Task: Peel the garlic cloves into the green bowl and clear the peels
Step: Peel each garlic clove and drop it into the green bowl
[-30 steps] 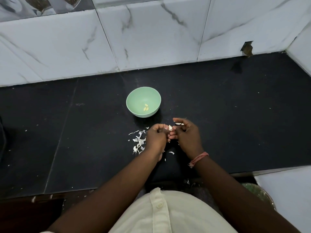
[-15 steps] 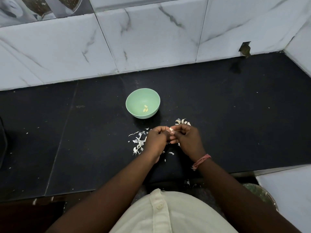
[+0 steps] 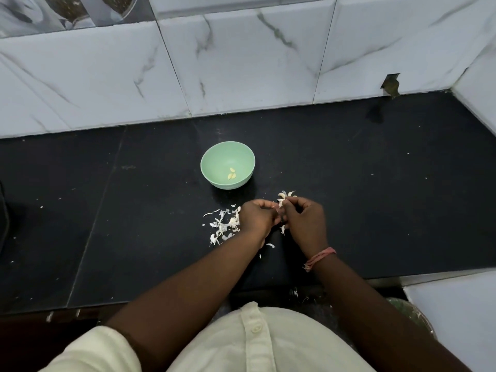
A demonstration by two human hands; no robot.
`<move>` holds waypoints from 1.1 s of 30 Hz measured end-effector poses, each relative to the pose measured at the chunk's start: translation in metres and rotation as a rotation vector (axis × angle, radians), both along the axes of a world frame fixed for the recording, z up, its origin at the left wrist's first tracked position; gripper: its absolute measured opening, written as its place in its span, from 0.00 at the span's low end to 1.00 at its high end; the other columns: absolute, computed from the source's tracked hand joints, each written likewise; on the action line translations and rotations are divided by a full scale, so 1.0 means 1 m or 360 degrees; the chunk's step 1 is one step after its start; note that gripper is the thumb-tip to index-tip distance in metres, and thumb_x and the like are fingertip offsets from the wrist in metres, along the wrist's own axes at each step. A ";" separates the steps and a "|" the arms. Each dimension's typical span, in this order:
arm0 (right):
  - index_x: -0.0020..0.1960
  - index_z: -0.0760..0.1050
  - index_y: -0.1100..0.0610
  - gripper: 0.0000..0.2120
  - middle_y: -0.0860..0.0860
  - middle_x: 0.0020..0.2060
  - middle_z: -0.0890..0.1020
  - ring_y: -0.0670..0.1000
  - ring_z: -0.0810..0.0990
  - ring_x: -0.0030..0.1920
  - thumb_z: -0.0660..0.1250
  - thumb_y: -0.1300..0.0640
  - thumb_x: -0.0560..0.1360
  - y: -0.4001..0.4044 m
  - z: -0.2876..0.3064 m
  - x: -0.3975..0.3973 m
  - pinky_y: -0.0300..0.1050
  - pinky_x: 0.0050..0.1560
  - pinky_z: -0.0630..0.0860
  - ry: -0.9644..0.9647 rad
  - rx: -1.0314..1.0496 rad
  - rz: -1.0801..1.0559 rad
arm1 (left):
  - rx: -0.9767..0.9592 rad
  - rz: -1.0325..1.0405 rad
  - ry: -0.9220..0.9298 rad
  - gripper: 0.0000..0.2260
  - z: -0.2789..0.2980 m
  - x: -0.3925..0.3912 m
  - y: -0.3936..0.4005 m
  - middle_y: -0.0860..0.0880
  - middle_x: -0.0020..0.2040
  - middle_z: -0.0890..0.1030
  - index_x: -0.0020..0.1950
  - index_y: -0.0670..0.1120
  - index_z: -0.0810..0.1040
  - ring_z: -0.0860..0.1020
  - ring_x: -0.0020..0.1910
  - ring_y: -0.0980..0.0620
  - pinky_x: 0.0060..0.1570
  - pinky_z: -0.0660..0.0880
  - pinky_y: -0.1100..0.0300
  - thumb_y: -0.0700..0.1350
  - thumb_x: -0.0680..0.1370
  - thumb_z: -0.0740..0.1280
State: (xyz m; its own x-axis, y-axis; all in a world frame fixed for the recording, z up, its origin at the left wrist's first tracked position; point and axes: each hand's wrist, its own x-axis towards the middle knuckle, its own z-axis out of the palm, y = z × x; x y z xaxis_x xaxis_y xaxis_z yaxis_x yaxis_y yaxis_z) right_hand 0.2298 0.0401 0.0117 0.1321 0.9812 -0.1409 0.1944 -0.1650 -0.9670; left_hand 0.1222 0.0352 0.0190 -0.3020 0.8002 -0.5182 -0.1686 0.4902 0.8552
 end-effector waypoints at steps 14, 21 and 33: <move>0.36 0.81 0.58 0.08 0.55 0.34 0.83 0.52 0.78 0.36 0.67 0.65 0.72 -0.011 -0.010 -0.038 0.45 0.41 0.73 -0.0873 0.0144 0.0687 | -0.0121 0.0167 0.0241 0.15 -0.032 -0.040 -0.013 0.50 0.40 0.86 0.37 0.57 0.85 0.85 0.45 0.45 0.53 0.82 0.45 0.41 0.62 0.64; 0.40 0.78 0.63 0.07 0.62 0.42 0.81 0.61 0.78 0.46 0.66 0.62 0.75 -0.010 -0.013 -0.045 0.54 0.49 0.72 -0.1089 0.0168 0.0779 | -0.0166 0.0129 0.0322 0.11 -0.036 -0.044 -0.019 0.51 0.40 0.86 0.37 0.59 0.85 0.85 0.45 0.45 0.54 0.81 0.44 0.45 0.61 0.67; 0.52 0.80 0.64 0.11 0.62 0.49 0.81 0.62 0.78 0.52 0.60 0.67 0.77 -0.009 -0.007 -0.052 0.51 0.50 0.71 -0.1515 0.0385 0.1069 | -0.0185 -0.0016 0.0860 0.11 -0.009 -0.038 -0.020 0.56 0.41 0.83 0.47 0.51 0.86 0.80 0.43 0.55 0.41 0.70 0.63 0.38 0.75 0.67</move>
State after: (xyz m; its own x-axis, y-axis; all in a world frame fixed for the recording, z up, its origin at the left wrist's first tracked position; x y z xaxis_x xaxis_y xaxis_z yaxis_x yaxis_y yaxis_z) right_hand 0.1775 0.0312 0.0052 -0.4675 0.8815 -0.0660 0.8290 0.4113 -0.3788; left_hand 0.0837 0.0149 0.0103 -0.5421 0.7511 -0.3767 0.2847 0.5859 0.7587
